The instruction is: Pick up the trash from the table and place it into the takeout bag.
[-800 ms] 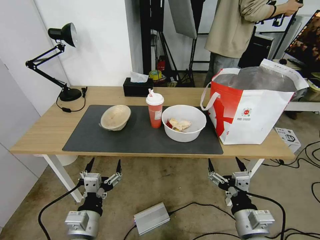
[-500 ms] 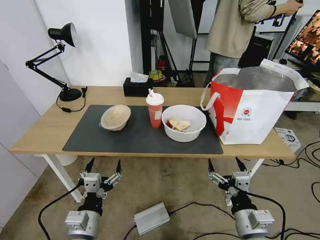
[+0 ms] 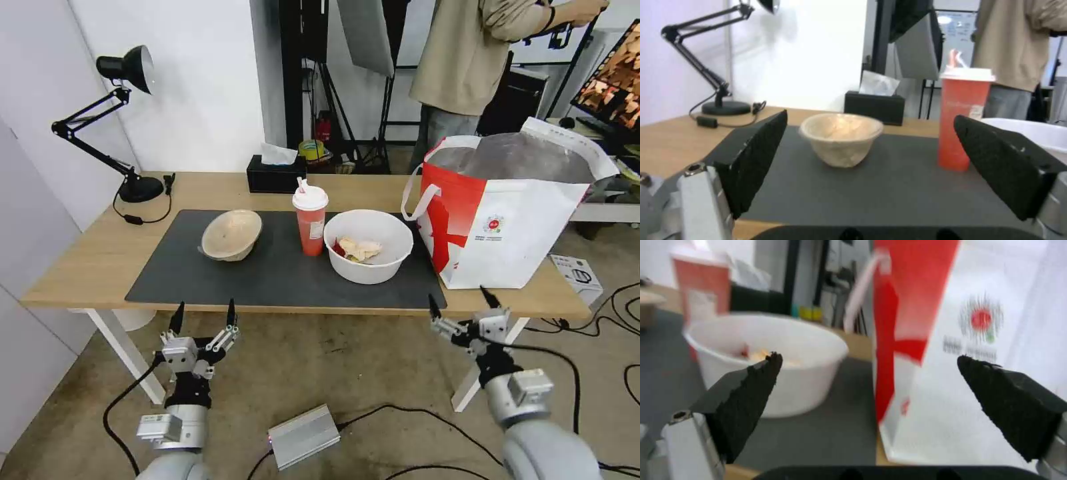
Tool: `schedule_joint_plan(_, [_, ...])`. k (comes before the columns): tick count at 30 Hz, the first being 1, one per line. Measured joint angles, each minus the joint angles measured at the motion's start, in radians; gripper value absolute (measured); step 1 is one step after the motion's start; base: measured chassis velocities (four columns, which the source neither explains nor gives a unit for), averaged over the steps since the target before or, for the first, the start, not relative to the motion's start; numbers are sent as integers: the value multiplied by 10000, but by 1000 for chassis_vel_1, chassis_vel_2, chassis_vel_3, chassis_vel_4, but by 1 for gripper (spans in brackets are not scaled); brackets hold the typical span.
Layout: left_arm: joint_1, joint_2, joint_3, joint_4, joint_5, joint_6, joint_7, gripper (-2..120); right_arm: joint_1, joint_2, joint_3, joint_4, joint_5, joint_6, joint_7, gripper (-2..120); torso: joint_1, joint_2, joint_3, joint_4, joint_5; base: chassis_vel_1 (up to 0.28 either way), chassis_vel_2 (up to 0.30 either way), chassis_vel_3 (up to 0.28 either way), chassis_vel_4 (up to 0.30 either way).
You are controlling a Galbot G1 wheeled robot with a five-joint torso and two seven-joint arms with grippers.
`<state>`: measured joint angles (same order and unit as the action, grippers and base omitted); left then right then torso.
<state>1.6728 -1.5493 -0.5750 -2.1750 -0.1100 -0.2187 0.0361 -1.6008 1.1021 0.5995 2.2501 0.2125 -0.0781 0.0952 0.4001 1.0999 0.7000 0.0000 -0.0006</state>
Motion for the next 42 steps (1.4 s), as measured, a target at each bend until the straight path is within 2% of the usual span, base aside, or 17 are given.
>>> schedule_joint_plan(1, [38, 27, -61, -109, 17, 35, 46, 100, -16, -146, 23, 121, 60, -53, -17, 100, 0, -1, 0, -1, 12, 0, 0, 0, 0])
schedule_joint_plan(4, [91, 39, -129, -253, 30, 79, 133, 100, -18, -473, 64, 353, 180, -149, -41, 100, -1, 0, 0, -1, 4, 0, 0, 0, 0])
schedule_joint_plan(9, [202, 42, -354, -504, 38, 134, 296, 100, 289, -1758, -88, 778, 802, -533, -62, 100, -1, 0, 0, 0, 7, 0, 0, 0, 0])
schedule_joint_plan(19, [326, 38, -677, -448, -33, 115, 490, 100, 945, -3283, -852, 1485, 1940, -1273, -168, 100, -2, 1, 0, 0, 6, 0, 0, 0, 0])
schedule_joint_plan(31, [275, -12, -659, -265, -186, 81, 576, 100, 1962, -4768, -1480, 1177, 2913, -1320, -927, 100, -1, 0, 0, 0, 6, 0, 0, 0, 0])
schedule_joint_plan(32, [268, -24, -617, -226, -219, 81, 592, 100, 2217, -5085, -1673, 1030, 3011, -1290, -1168, 100, -1, 1, 0, -1, 6, 0, 0, 0, 0])
schedule_joint_plan(40, [238, -137, -545, -87, -228, 53, 720, 100, 3347, -5929, -2443, 680, 3667, -1433, -1451, 100, -1, 1, 1, 0, 7, 0, 0, 0, 0])
schedule_joint_plan(42, [246, -145, -519, 16, -228, -57, 762, 100, 3838, -6416, -2675, 522, 3889, -1600, -1714, 100, -1, 0, 0, 1, 6, 0, 0, 0, 0])
